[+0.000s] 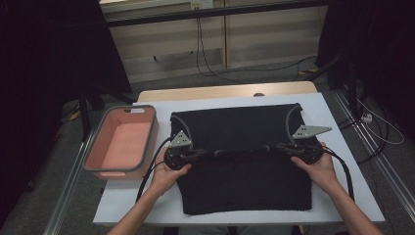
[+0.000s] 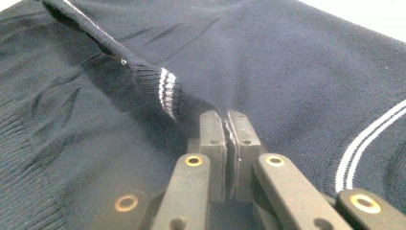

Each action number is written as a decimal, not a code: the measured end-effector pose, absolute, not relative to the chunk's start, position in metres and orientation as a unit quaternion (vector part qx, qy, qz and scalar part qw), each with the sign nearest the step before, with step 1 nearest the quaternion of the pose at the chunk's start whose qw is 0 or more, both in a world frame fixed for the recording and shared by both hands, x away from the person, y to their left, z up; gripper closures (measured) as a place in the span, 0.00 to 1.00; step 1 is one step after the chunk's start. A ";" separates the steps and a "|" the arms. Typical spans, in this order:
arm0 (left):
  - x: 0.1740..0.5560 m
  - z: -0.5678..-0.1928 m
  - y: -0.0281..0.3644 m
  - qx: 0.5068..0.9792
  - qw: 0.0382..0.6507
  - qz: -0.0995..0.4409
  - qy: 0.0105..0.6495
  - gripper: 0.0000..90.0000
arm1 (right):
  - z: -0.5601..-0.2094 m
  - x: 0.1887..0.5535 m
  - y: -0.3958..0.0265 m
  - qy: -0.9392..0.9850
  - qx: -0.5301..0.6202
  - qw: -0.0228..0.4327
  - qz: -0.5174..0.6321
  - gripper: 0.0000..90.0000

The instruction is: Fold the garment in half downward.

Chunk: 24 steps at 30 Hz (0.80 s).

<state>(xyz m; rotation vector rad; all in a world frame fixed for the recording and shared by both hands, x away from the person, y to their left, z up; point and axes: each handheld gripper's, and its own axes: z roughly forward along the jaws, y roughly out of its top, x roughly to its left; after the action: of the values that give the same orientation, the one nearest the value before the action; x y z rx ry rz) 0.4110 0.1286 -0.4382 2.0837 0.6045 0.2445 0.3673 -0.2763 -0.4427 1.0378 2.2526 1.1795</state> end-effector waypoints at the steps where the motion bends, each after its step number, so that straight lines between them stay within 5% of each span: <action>1: 0.410 -0.437 0.129 0.847 0.461 0.099 0.245 0.96 | -0.442 0.366 -0.276 0.805 0.370 0.196 0.421 0.96; 24: 0.389 -0.425 0.142 0.841 0.475 0.078 0.247 0.96 | -0.436 0.340 -0.272 0.805 0.352 0.197 0.434 0.96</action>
<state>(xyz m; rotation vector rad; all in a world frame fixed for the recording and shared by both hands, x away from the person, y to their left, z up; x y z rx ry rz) 0.3889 0.1415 -0.4251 2.0559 0.6028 0.1910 0.3398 -0.2724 -0.4364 0.9866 2.2555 1.2150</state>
